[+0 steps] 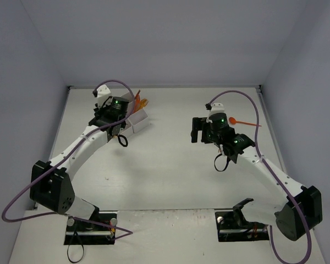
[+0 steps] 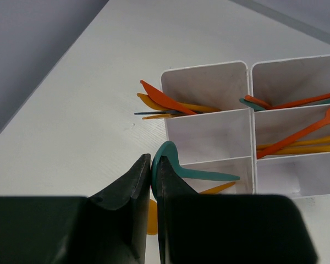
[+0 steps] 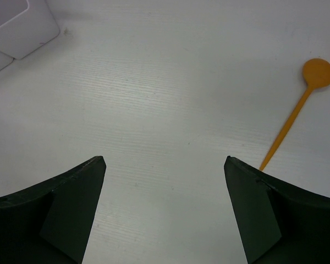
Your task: Sort the eating utensils into containers
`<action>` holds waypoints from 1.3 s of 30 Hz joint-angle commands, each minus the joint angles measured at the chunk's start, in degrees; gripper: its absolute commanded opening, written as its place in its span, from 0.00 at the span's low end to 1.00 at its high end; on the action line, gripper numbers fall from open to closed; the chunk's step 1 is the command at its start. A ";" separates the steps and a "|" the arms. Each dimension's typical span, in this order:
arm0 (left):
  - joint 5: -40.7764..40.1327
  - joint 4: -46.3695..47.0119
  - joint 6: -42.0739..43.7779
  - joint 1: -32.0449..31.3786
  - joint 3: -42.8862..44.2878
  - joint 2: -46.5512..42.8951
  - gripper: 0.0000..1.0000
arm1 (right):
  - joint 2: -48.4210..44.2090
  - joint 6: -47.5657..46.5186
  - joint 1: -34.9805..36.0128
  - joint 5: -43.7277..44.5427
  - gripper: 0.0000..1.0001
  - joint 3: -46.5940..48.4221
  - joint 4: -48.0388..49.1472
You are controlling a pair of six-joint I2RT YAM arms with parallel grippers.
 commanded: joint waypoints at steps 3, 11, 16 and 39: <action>-0.27 5.33 -3.71 0.35 -0.87 1.25 0.00 | -1.07 0.25 -0.72 4.37 0.88 -0.53 1.42; 1.01 4.25 -8.06 0.35 -2.84 3.49 0.01 | 1.38 7.08 -4.05 14.19 0.90 -1.30 -1.44; 1.49 4.37 -8.66 0.35 -4.20 3.57 0.12 | 4.24 11.75 -8.85 14.94 0.90 -0.22 -1.90; 12.78 -2.45 -1.60 -0.05 -4.17 -8.73 0.79 | 30.10 18.62 -20.10 13.78 0.86 12.67 -1.73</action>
